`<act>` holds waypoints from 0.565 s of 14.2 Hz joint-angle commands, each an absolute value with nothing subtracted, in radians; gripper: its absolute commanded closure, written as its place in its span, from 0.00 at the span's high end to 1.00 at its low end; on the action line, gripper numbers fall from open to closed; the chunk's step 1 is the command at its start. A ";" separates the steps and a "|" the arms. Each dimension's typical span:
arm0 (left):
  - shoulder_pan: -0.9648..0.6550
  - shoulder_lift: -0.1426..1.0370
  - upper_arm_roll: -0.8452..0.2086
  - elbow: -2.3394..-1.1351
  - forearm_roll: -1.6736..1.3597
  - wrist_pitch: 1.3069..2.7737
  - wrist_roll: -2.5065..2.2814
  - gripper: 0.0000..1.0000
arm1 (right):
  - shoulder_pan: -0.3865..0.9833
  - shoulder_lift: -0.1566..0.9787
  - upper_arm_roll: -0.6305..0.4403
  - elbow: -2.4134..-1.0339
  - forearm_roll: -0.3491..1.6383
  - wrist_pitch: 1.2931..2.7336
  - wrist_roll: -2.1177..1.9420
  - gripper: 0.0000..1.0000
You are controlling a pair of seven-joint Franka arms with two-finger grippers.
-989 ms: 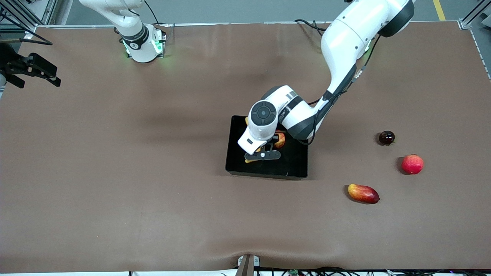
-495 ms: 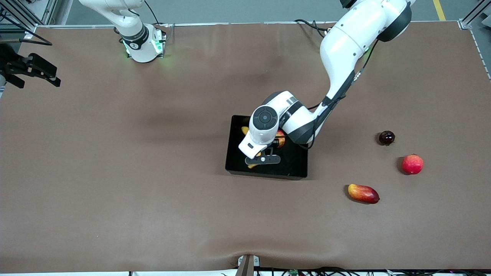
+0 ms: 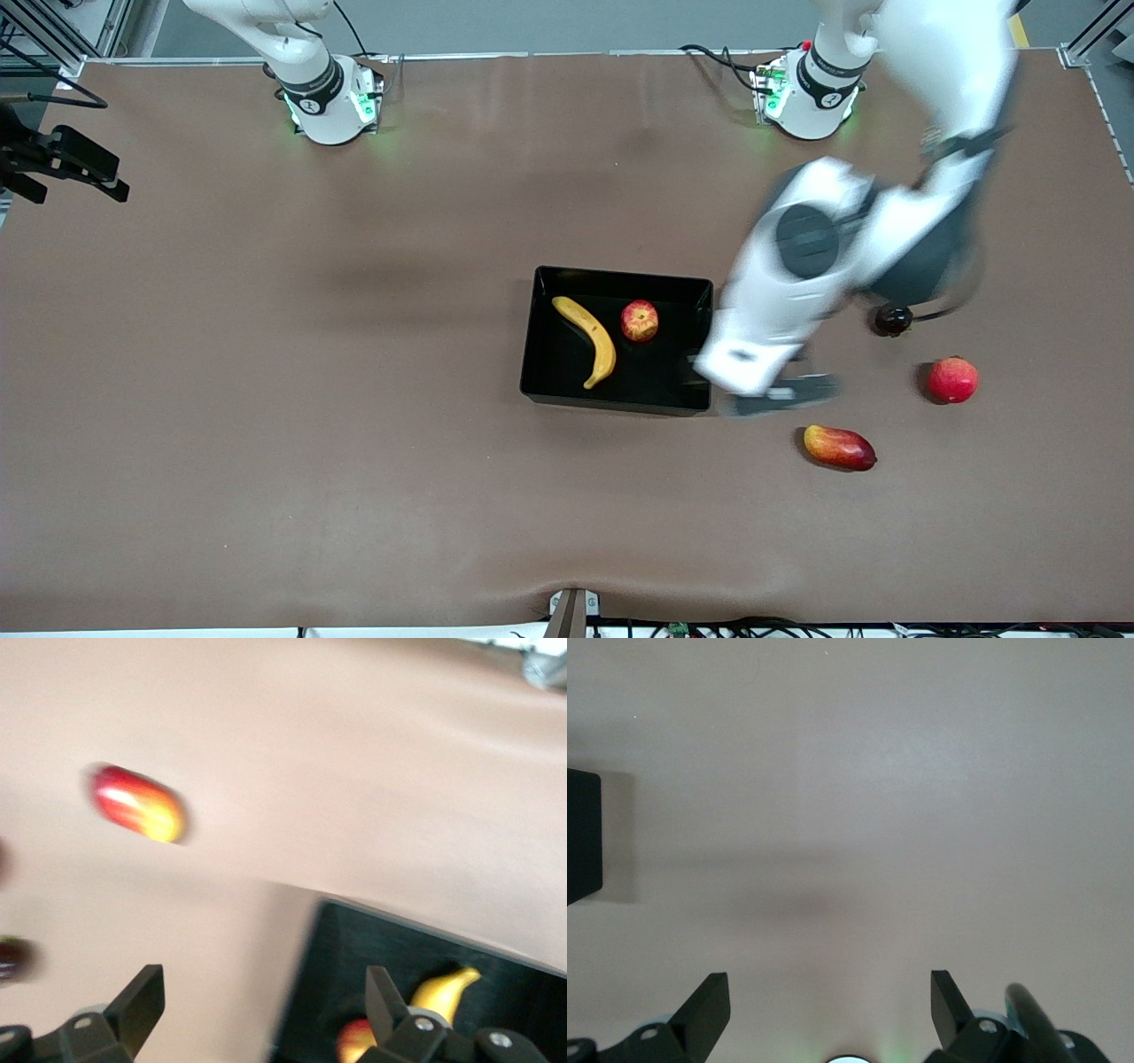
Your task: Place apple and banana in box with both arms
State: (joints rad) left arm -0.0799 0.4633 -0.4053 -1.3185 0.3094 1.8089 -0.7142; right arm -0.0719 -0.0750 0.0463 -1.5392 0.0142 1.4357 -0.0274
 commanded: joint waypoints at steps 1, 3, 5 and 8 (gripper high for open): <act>0.012 0.293 -0.420 -1.364 0.293 1.729 -0.628 1.00 | -0.094 -0.080 0.061 -1.539 0.029 1.431 -0.020 1.00; 0.050 0.230 -0.416 -1.365 0.287 1.720 -0.522 1.00 | -0.094 -0.080 0.061 -1.539 0.029 1.431 -0.020 1.00; 0.101 0.189 -0.420 -1.364 0.249 1.660 -0.454 1.00 | -0.094 -0.080 0.061 -1.539 0.029 1.431 -0.020 1.00; 0.127 0.147 -0.411 -1.364 0.189 1.611 -0.428 1.00 | -0.094 -0.080 0.061 -1.539 0.029 1.433 -0.020 1.00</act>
